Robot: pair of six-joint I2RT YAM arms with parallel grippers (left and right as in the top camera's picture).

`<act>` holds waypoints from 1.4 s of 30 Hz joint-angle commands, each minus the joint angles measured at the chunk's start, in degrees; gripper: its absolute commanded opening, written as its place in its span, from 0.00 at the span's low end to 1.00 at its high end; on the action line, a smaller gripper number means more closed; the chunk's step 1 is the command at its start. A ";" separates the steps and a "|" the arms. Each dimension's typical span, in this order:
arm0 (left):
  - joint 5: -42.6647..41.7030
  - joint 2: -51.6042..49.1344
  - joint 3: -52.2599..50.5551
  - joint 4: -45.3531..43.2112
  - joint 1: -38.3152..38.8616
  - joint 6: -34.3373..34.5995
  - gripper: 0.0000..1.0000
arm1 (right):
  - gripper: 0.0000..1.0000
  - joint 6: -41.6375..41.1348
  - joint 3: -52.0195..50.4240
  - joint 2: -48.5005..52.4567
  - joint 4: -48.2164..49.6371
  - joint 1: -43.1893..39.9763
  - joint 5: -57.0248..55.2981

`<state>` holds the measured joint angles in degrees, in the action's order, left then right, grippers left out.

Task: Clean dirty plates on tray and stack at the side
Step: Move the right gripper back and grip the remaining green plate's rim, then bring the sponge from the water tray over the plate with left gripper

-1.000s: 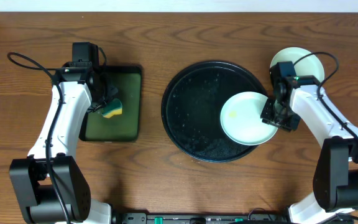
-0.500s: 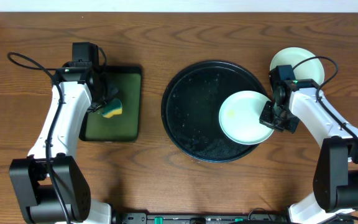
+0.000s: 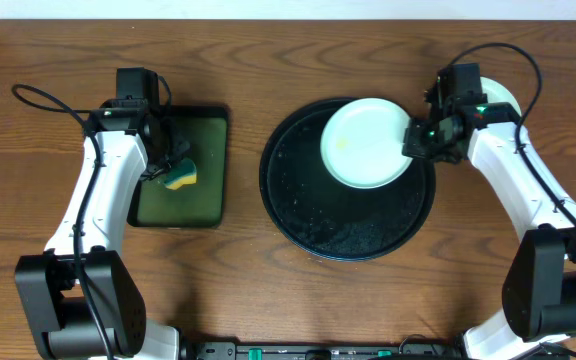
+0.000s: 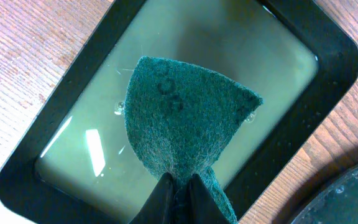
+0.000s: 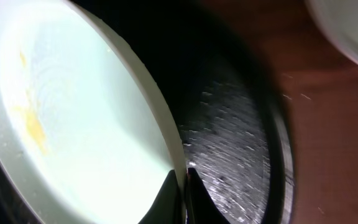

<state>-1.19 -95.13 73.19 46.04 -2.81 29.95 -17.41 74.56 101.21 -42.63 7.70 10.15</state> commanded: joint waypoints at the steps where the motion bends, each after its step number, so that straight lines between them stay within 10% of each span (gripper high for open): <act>1: 0.09 0.39 -0.44 -0.42 -0.11 -0.39 0.08 | 0.01 6.88 -0.52 0.76 1.88 2.45 4.24; 28: 1.88 -16.57 -5.03 -18.29 0.02 -0.61 0.08 | 0.01 9.79 -3.30 12.92 6.88 5.05 4.61; 42: -2.38 5.42 -4.94 -15.26 2.21 -2.27 0.07 | 0.01 9.81 -3.30 12.92 7.13 5.05 3.19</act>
<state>-0.86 -95.88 67.96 30.57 -2.11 28.45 -8.69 71.48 113.08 -35.53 12.71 16.10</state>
